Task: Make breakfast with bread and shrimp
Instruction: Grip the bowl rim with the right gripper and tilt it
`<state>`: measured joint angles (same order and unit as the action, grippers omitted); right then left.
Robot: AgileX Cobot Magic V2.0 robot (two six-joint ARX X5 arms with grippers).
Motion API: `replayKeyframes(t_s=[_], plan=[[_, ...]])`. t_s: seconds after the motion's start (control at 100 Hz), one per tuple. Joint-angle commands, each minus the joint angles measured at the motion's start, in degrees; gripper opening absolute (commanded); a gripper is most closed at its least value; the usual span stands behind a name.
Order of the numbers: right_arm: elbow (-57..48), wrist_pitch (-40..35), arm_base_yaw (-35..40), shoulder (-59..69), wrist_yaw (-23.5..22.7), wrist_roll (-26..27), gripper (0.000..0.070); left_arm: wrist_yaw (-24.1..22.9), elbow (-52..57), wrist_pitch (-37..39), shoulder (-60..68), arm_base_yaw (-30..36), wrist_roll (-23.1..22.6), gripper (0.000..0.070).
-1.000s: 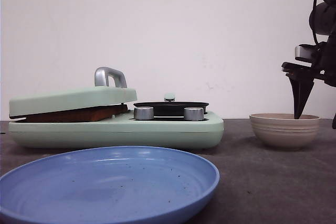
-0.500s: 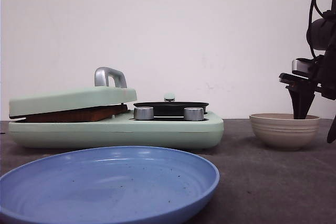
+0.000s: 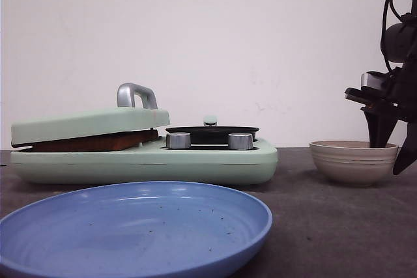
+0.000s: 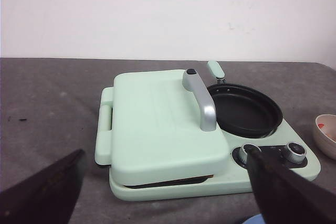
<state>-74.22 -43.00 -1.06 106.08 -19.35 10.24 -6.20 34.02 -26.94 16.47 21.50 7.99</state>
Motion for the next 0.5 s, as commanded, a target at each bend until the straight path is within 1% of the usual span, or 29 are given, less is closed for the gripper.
replayKeyframes(t_s=[0.0,0.07,0.11,0.49], plan=[[-1.1,0.0,0.2,1.1,-0.1,-0.9,0.0086,-0.3,0.2,0.7,0.0,0.2,-0.9,0.0557],[-1.1,0.0,0.2,1.1,-0.1,-0.9,0.0024,-0.3,0.2,0.7,0.0,0.2,-0.9,0.0557],[-1.1,0.0,0.2,1.1,-0.1,-0.9,0.0001,-0.3,0.2,0.7,0.0,0.2,-0.9,0.0557],[-1.1,0.9,0.2,1.1,-0.1,-0.9,0.0,-0.3,0.2,0.7,0.0,0.2,-0.9,0.0557]])
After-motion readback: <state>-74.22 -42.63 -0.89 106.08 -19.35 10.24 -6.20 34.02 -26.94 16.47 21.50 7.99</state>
